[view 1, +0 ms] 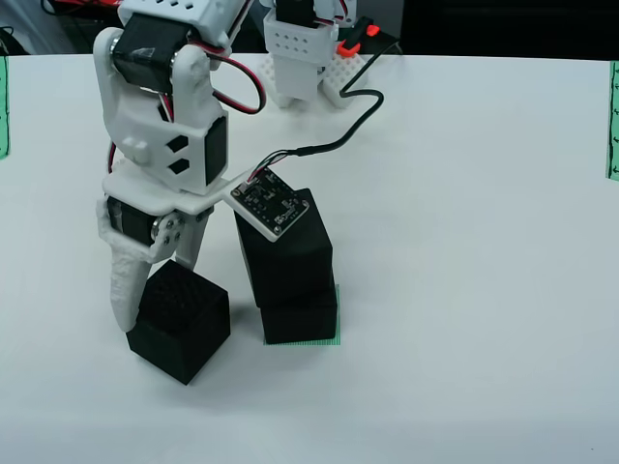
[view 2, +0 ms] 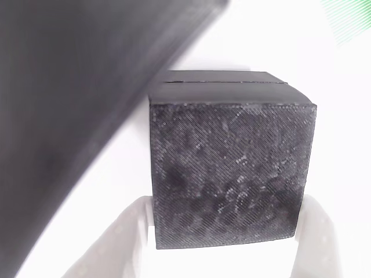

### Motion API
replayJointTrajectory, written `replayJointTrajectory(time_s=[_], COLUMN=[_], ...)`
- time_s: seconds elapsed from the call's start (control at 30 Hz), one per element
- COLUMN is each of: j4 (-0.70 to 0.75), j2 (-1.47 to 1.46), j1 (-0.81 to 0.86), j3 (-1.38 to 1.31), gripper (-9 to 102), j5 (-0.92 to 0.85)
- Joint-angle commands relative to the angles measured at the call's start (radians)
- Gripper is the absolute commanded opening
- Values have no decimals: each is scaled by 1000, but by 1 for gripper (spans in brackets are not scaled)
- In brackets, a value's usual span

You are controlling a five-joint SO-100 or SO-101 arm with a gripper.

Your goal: Stack 3 Blocks on the chosen place.

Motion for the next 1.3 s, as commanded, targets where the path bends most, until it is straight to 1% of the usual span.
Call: replayJointTrajectory(time_s=[0.0,0.37,0.6,0.8,1.1,1.27], j4=[-8,23,83,172,305,325], j2=[9,252,377,443,492,540], j1=[2,-48,-75,-78,-54,-138], j3=[-15,60,49,-55,-308,-322], gripper=[22,22,22,22,22,22], j5=[5,-46,-91,-106,-106,-106])
